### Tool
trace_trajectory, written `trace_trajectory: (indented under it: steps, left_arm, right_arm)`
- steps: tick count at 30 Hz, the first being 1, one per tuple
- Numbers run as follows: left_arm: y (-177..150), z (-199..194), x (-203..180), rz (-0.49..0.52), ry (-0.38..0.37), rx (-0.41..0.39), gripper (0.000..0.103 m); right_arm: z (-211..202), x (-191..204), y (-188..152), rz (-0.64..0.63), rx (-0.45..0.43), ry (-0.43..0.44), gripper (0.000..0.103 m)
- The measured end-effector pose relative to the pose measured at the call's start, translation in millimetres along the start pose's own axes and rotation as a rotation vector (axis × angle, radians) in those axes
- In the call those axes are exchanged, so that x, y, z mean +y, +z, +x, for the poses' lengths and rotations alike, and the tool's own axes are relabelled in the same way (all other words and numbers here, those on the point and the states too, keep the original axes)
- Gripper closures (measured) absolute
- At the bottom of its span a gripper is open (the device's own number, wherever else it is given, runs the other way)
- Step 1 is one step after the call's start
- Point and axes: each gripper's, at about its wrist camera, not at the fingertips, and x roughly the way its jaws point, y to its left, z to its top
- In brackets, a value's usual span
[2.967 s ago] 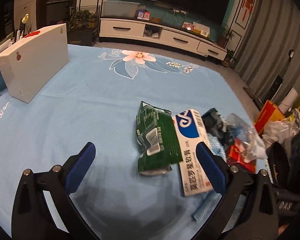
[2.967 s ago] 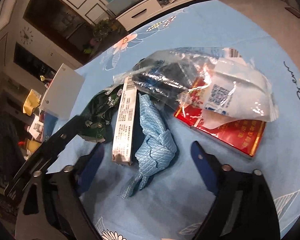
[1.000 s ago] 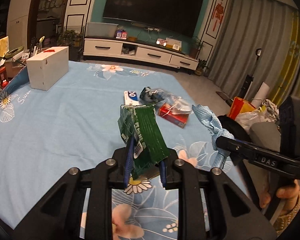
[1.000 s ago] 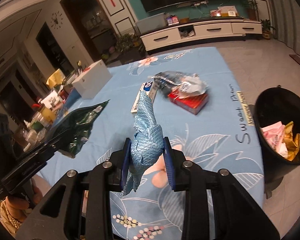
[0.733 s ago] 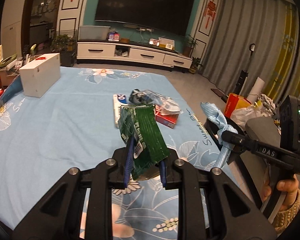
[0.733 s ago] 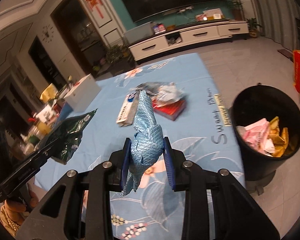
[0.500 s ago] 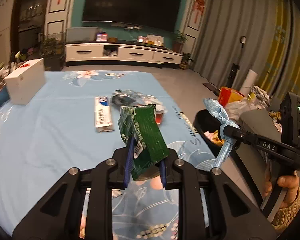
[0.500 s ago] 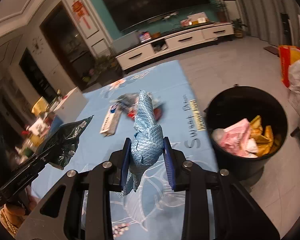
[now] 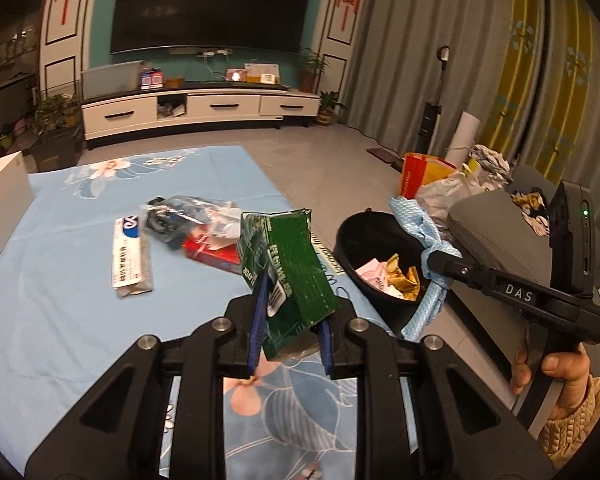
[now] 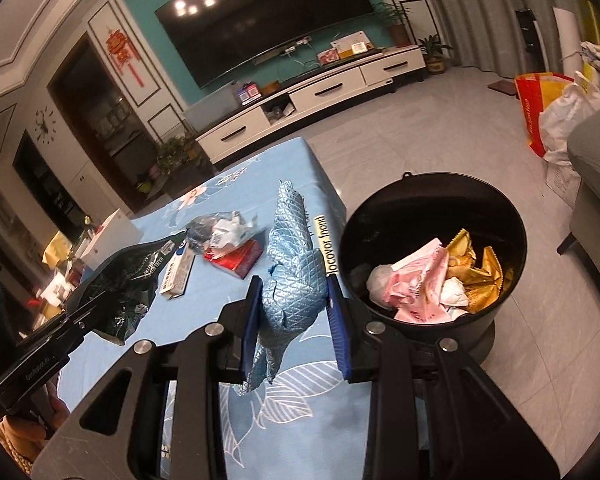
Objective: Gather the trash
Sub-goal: 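Lift the green wrapper and blue cloth and carry them over the black bin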
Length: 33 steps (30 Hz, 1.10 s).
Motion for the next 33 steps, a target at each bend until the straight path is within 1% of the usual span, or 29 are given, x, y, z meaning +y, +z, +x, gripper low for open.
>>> trace_trajectory:
  steps: [19, 25, 33]
  left_arm:
    - [16.9, 52.0, -45.9, 0.096, -0.079, 0.049, 0.081]
    - [21.6, 76.4, -64.1, 0.131, -0.111, 0.069, 0.081]
    - [28.1, 102.4, -80.7, 0.164, -0.14, 0.089, 0.081]
  right_arm:
    - [-2.3, -53.0, 7.2, 0.112, -0.029, -0.046, 0.071]
    - [-5.3, -70.0, 9.4, 0.148, -0.048, -0.075, 0.071]
    - [1.9, -84.3, 9.2, 0.181, -0.048, -0.086, 0.071]
